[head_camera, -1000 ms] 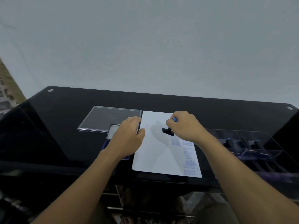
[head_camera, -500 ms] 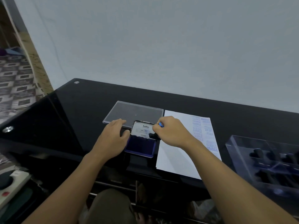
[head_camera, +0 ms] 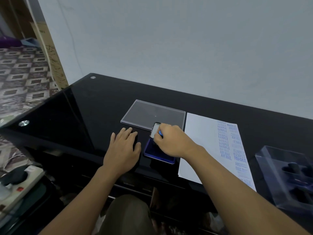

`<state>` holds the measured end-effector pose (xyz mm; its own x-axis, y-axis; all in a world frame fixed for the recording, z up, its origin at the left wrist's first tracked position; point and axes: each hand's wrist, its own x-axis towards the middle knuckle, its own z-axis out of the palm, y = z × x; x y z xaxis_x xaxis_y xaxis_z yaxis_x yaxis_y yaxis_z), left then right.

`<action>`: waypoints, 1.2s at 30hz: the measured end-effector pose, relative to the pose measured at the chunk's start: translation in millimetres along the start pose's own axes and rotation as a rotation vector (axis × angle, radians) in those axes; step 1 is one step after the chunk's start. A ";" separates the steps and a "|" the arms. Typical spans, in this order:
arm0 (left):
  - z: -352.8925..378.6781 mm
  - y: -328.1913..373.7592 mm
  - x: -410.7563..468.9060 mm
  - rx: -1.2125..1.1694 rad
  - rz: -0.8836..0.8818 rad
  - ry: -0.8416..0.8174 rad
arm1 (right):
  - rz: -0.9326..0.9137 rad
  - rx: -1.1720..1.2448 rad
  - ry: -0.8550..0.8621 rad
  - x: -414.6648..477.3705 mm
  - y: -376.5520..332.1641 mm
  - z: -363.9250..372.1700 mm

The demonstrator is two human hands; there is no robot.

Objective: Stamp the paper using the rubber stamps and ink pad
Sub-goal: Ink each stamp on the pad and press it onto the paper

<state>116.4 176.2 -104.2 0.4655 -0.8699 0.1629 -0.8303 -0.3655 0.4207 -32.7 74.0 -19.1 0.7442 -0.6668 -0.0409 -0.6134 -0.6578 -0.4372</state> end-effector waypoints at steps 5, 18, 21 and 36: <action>2.4 -1.8 -0.4 0.041 0.013 0.024 | -0.053 -0.115 0.017 4.2 -0.8 7.3; 3.7 -1.0 -1.9 0.073 0.015 0.036 | -0.123 -0.221 0.117 4.3 1.2 26.8; 4.0 -0.1 -2.7 0.078 0.014 0.038 | -0.119 -0.213 0.149 3.7 3.4 32.8; 5.9 0.1 -2.8 0.081 0.017 0.044 | -0.093 -0.195 0.155 4.7 3.1 35.2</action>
<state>113.2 176.7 -109.9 0.4629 -0.8614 0.2091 -0.8594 -0.3783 0.3440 -21.8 81.2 -52.3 0.7592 -0.6365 0.1358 -0.5951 -0.7635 -0.2509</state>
